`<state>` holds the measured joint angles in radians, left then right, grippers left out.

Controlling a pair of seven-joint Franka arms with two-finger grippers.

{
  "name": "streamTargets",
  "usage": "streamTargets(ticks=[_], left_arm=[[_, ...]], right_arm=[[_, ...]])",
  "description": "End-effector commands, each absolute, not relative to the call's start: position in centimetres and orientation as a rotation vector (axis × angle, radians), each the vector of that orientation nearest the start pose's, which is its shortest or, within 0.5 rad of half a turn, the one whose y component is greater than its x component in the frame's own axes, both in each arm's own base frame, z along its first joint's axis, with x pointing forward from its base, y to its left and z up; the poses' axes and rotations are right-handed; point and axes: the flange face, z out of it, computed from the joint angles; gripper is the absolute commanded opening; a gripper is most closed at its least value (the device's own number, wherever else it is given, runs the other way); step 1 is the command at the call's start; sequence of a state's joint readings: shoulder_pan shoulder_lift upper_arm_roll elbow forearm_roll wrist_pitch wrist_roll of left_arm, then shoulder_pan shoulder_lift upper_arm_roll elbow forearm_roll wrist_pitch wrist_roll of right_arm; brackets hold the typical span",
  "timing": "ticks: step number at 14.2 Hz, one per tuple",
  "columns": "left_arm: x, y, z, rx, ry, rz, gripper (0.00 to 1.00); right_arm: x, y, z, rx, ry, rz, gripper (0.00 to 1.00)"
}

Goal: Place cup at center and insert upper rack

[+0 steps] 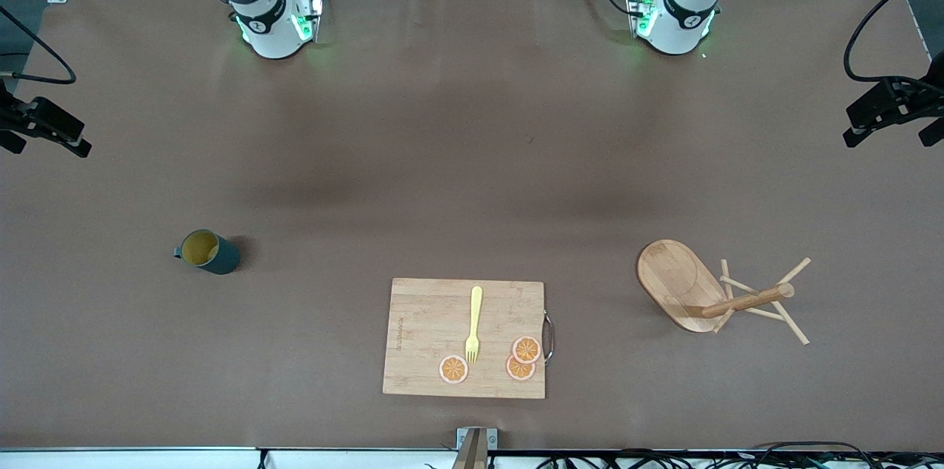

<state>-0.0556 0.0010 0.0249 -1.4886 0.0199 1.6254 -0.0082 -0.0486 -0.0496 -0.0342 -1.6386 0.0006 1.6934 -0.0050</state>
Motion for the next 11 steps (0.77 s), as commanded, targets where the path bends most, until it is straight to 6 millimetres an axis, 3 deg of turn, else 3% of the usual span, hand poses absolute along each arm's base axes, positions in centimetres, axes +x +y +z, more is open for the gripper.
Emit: streamTargets(ticks=[1, 11], left_arm=[[56.02, -2.09, 67.17, -3.133, 0.019, -0.198, 1.00], [55.96, -2.09, 67.33, -3.133, 0.021, -0.202, 1.00]], right_arm=[[54.95, -4.85, 63.37, -3.156, 0.112, -0.173, 1.00], [55.07, -4.77, 63.49, -3.155, 0.109, -0.192, 1.00]])
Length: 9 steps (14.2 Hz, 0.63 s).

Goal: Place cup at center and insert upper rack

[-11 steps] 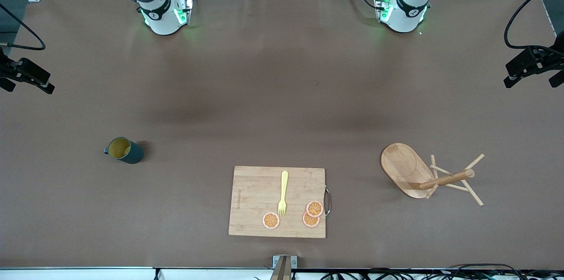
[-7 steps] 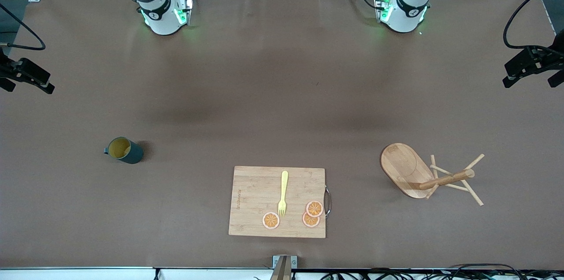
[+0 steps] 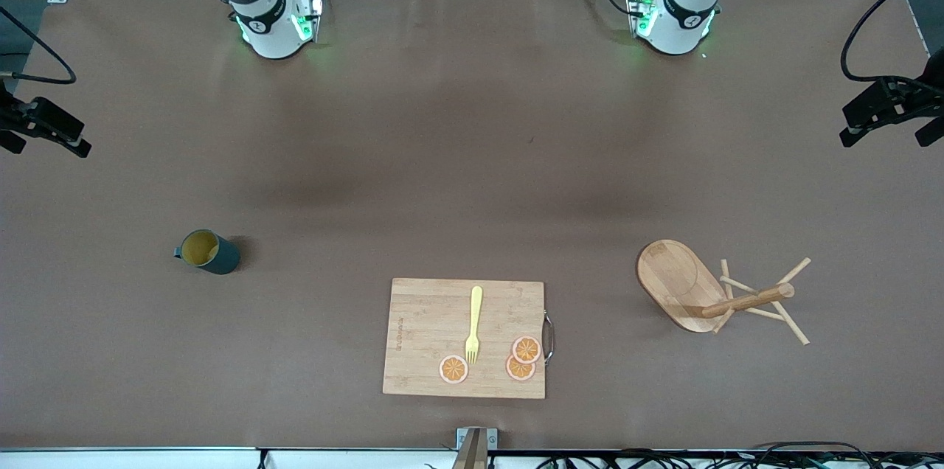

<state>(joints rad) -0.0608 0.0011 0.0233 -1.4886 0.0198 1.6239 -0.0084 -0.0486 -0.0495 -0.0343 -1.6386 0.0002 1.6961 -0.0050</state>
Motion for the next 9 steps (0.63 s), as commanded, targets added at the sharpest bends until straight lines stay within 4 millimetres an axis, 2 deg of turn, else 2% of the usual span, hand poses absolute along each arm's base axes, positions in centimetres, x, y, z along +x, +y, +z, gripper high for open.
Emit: streamTargets(ticks=[1, 6, 9], left_arm=[[56.0, -2.1, 67.3, -3.133, 0.019, -0.202, 1.00], [56.0, -2.2, 67.3, -3.133, 0.019, -0.202, 1.00], [56.0, -2.3, 67.3, -3.133, 0.021, -0.202, 1.00]], right_arm=[[55.1, -4.8, 63.5, -3.157, 0.107, -0.192, 1.00], [55.4, -4.7, 62.9, -3.166, 0.108, -0.173, 1.00], [56.1, -3.7, 61.7, -3.171, 0.071, -0.142, 1.00]])
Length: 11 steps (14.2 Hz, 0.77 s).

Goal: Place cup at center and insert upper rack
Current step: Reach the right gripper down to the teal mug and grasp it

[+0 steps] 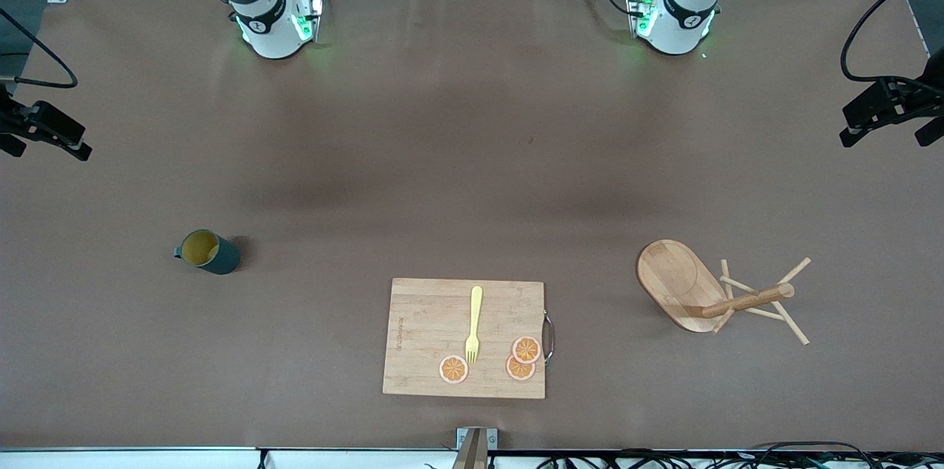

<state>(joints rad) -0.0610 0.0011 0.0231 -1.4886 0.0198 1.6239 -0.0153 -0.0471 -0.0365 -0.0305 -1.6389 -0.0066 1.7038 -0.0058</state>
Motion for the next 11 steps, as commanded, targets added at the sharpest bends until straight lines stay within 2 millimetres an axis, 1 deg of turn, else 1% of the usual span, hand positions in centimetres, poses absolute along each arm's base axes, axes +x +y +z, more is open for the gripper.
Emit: streamTargets(ticks=[1, 2, 3, 4, 5, 6, 7, 9, 10, 11], left_arm=[[56.0, -2.3, 67.3, -3.133, 0.019, -0.202, 1.00], [56.0, -2.4, 67.3, -3.133, 0.021, -0.202, 1.00], [56.0, -2.3, 67.3, -3.133, 0.019, -0.202, 1.00], [56.0, -2.3, 67.3, -3.133, 0.019, -0.202, 1.00], [56.0, -2.3, 67.3, -3.133, 0.019, -0.202, 1.00], [56.0, -2.3, 67.3, -3.133, 0.019, -0.202, 1.00], [56.0, -2.4, 67.3, -3.133, 0.021, -0.202, 1.00], [56.0, -2.3, 67.3, -3.133, 0.019, -0.202, 1.00], [56.0, -2.3, 67.3, -3.133, 0.019, -0.202, 1.00], [56.0, -2.3, 67.3, -3.133, 0.019, -0.202, 1.00]], right_arm=[[56.6, -3.9, 60.8, -3.172, 0.078, -0.118, 1.00], [57.2, -4.0, 59.5, -3.173, 0.082, -0.084, 1.00], [58.2, -4.1, 57.6, -3.167, 0.082, -0.035, 1.00], [59.7, -3.7, 54.0, -3.164, 0.070, 0.051, 1.00], [61.0, -3.4, 50.9, -3.164, 0.056, 0.117, 1.00], [62.3, -2.8, 48.6, -3.163, 0.038, 0.149, 1.00], [63.6, -2.4, 45.0, -3.158, 0.032, 0.216, 1.00], [65.9, -2.3, 39.3, -3.146, 0.033, 0.281, 1.00], [66.7, -1.4, 37.1, -3.149, 0.010, 0.267, 1.00], [67.0, 0.1, 36.1, -3.156, -0.026, 0.255, 1.00]])
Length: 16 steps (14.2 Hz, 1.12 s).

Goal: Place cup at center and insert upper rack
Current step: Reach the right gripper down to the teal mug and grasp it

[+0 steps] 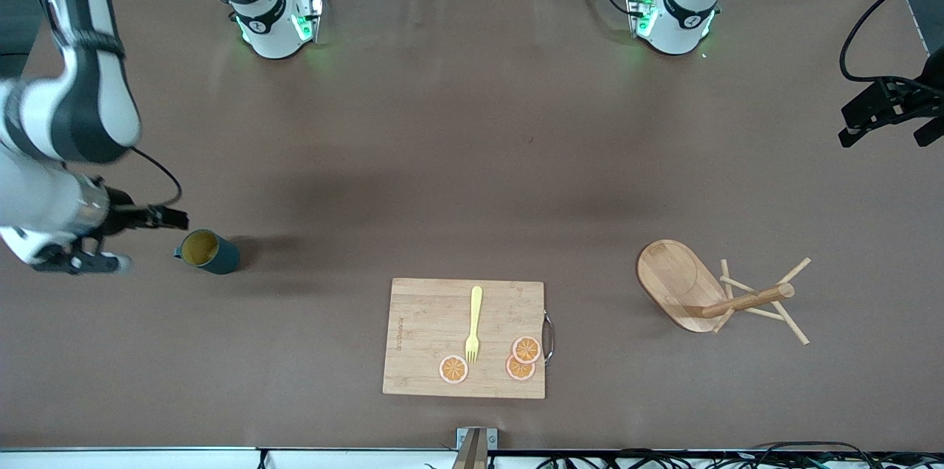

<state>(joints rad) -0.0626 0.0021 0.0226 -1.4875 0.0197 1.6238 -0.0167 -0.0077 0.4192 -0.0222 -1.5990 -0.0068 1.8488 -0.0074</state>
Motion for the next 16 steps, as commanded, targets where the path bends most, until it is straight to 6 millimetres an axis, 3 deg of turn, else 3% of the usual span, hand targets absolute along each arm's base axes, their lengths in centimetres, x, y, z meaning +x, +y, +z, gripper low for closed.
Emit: streamTargets(ticks=[1, 2, 7, 12, 16], left_arm=[[56.0, -2.3, 67.3, -3.133, 0.019, -0.202, 1.00], [56.0, -2.3, 67.3, -3.133, 0.019, -0.202, 1.00], [56.0, -2.3, 67.3, -3.133, 0.019, -0.205, 1.00], [56.0, -2.3, 67.3, -3.133, 0.019, -0.202, 1.00], [56.0, -2.3, 67.3, -3.133, 0.019, -0.202, 1.00]], right_arm=[[67.0, 1.4, 34.8, -3.169, -0.069, 0.287, 1.00], [67.0, 1.5, 33.3, -3.166, -0.059, 0.323, 1.00], [66.4, 0.7, 29.5, -3.144, -0.022, 0.414, 1.00], [66.3, -0.1, 28.7, -3.139, -0.006, 0.429, 0.99], [66.6, -0.3, 26.8, -3.142, -0.008, 0.419, 0.99]])
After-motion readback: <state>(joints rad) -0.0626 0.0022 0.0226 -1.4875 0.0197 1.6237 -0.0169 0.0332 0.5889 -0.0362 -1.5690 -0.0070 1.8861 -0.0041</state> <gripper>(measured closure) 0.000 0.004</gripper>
